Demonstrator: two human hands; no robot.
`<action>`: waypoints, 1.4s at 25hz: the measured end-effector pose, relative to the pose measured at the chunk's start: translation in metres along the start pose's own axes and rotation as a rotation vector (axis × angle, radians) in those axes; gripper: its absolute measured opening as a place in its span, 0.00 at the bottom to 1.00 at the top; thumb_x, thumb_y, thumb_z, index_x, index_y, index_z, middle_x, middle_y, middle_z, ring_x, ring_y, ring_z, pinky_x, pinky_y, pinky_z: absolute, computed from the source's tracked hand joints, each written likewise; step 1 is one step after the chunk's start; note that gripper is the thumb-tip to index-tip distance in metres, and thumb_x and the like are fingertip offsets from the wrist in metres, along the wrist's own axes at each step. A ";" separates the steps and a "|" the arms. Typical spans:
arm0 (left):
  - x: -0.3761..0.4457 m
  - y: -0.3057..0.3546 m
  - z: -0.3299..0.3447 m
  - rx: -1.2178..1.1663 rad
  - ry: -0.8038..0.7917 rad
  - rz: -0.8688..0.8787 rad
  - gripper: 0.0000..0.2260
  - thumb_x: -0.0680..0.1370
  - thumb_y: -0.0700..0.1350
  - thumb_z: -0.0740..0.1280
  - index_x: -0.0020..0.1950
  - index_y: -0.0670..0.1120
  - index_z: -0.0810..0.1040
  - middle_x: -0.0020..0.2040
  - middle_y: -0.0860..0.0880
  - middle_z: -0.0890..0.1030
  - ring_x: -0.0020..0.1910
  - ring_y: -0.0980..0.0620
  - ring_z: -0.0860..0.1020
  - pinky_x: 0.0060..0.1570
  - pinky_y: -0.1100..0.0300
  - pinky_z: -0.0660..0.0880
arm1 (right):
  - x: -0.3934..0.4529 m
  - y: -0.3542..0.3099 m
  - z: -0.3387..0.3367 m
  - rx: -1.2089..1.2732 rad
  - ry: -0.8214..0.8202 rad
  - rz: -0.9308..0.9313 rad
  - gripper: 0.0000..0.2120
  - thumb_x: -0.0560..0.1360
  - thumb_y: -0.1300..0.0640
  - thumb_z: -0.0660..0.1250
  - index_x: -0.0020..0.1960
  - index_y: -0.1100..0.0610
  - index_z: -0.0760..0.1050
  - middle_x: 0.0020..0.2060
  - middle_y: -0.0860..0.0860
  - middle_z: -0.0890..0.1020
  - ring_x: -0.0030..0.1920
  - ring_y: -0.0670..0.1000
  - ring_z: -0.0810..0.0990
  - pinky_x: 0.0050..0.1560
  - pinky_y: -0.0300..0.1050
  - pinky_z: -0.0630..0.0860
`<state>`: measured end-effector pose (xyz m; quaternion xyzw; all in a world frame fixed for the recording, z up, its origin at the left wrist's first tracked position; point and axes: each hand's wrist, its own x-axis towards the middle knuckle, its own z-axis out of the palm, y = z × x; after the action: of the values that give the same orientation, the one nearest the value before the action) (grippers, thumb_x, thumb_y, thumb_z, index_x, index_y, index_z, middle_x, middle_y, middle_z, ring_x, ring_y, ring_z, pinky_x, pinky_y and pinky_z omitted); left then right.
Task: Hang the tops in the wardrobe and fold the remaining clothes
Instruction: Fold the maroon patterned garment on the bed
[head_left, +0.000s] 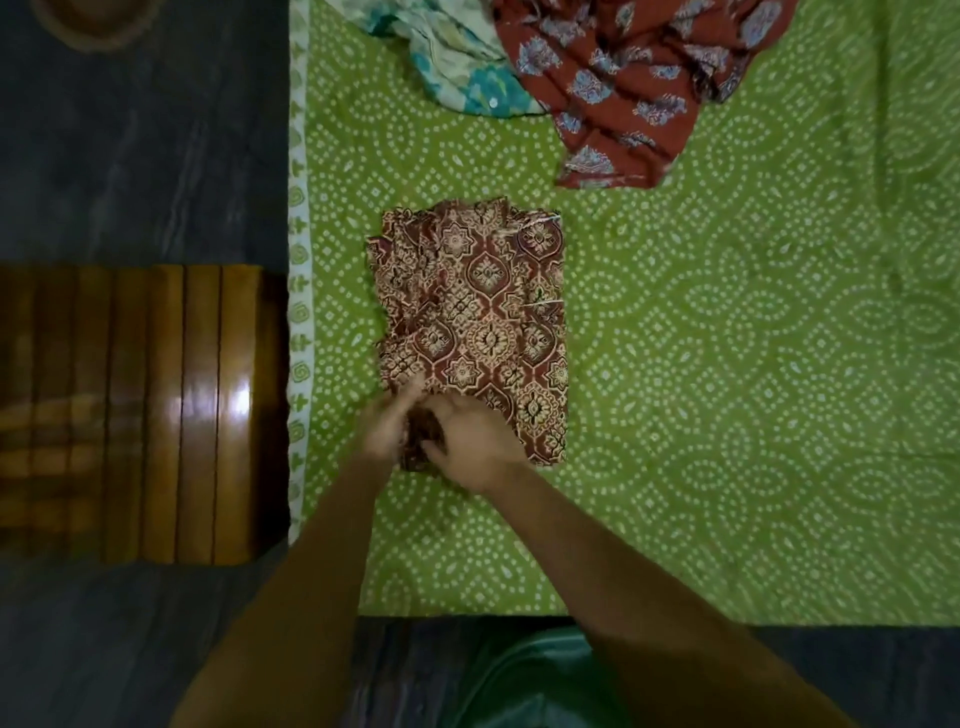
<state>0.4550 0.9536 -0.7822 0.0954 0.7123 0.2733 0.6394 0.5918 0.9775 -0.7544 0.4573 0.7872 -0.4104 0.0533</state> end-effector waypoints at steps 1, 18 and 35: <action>0.001 -0.001 0.003 0.205 0.113 0.091 0.18 0.73 0.59 0.70 0.49 0.44 0.81 0.43 0.46 0.82 0.45 0.45 0.81 0.51 0.50 0.78 | -0.007 0.011 0.002 0.030 0.113 -0.001 0.17 0.77 0.53 0.64 0.65 0.55 0.71 0.58 0.53 0.77 0.58 0.53 0.75 0.61 0.48 0.72; 0.018 0.132 0.023 0.188 0.133 -0.009 0.46 0.67 0.62 0.73 0.77 0.46 0.56 0.76 0.41 0.60 0.74 0.38 0.61 0.71 0.39 0.60 | 0.042 0.103 -0.134 1.074 0.068 0.561 0.33 0.65 0.41 0.74 0.63 0.61 0.74 0.58 0.56 0.81 0.59 0.55 0.78 0.62 0.52 0.73; -0.012 -0.013 0.021 0.110 0.452 0.206 0.09 0.76 0.50 0.69 0.46 0.44 0.76 0.38 0.52 0.76 0.41 0.47 0.75 0.38 0.62 0.70 | -0.047 0.150 -0.044 1.007 0.442 0.732 0.25 0.67 0.51 0.76 0.59 0.60 0.73 0.50 0.53 0.79 0.46 0.49 0.78 0.44 0.32 0.76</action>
<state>0.4798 0.9428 -0.7788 0.1386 0.8375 0.3124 0.4263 0.7463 1.0126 -0.7937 0.7380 0.2849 -0.5801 -0.1939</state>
